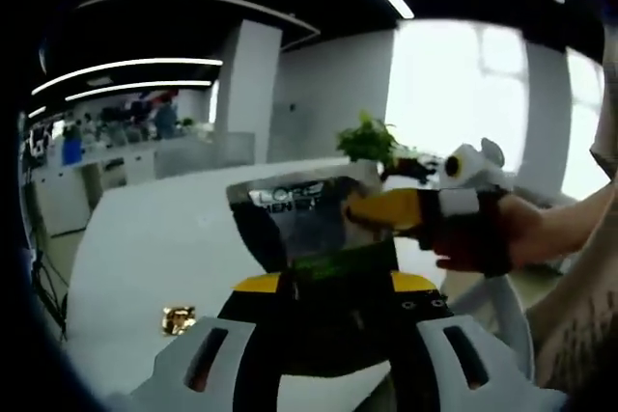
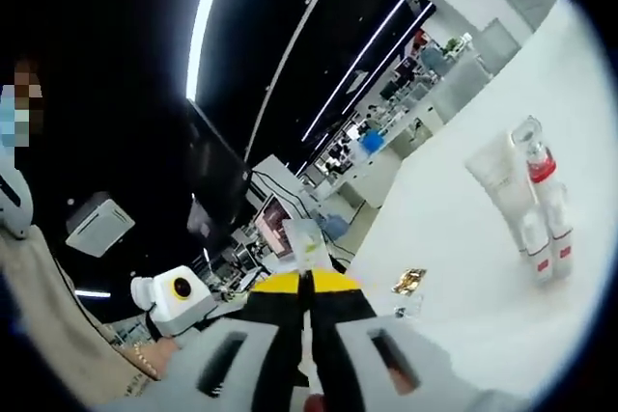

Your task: Arrange the skincare products in the storage area until every visible bottle or jar stands upright without overlapping.

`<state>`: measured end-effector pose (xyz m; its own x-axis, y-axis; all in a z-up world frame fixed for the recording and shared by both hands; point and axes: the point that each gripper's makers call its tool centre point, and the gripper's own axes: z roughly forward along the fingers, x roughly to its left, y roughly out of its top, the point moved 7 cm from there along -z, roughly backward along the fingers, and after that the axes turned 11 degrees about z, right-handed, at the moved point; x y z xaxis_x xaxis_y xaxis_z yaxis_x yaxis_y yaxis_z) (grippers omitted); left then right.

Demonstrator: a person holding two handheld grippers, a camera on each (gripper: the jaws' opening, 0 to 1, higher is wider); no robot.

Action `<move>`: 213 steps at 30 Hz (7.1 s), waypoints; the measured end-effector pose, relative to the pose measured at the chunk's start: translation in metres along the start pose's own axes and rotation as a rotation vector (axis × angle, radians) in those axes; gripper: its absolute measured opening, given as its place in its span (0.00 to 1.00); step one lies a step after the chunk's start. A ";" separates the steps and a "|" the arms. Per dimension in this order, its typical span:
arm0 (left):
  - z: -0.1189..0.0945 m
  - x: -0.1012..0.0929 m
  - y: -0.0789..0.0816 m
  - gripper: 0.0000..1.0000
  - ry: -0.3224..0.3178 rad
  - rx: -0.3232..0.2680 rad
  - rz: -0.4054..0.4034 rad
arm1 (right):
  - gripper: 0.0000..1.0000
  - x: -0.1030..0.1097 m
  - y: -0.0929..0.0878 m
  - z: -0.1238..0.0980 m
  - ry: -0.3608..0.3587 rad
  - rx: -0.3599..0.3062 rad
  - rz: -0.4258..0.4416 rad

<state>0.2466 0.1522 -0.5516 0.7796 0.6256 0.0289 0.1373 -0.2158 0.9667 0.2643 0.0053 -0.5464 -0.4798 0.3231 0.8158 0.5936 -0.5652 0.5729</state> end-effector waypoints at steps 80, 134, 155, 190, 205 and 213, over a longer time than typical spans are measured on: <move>-0.010 -0.015 -0.003 0.00 -0.324 -0.258 -0.857 | 0.11 -0.002 -0.021 -0.024 0.017 -0.057 0.148; 0.120 0.028 -0.120 0.01 -0.144 0.093 -1.045 | 0.97 -0.088 -0.004 -0.077 -0.470 0.205 -0.255; 0.129 0.038 -0.152 0.16 0.004 0.364 -0.389 | 0.98 -0.093 -0.001 -0.084 -0.510 0.192 -0.248; 0.163 0.049 -0.148 0.61 -0.108 0.513 0.164 | 0.97 -0.096 0.001 -0.086 -0.516 0.182 -0.251; 0.164 0.048 -0.145 0.63 -0.113 0.531 0.169 | 0.97 -0.097 0.000 -0.086 -0.520 0.193 -0.261; 0.150 0.049 -0.138 0.66 -0.094 0.531 0.173 | 0.97 -0.096 -0.003 -0.084 -0.519 0.216 -0.282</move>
<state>0.3576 0.1004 -0.7219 0.8659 0.4832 0.1295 0.2721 -0.6720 0.6887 0.2538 -0.0874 -0.6331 -0.2929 0.7943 0.5323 0.6331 -0.2562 0.7305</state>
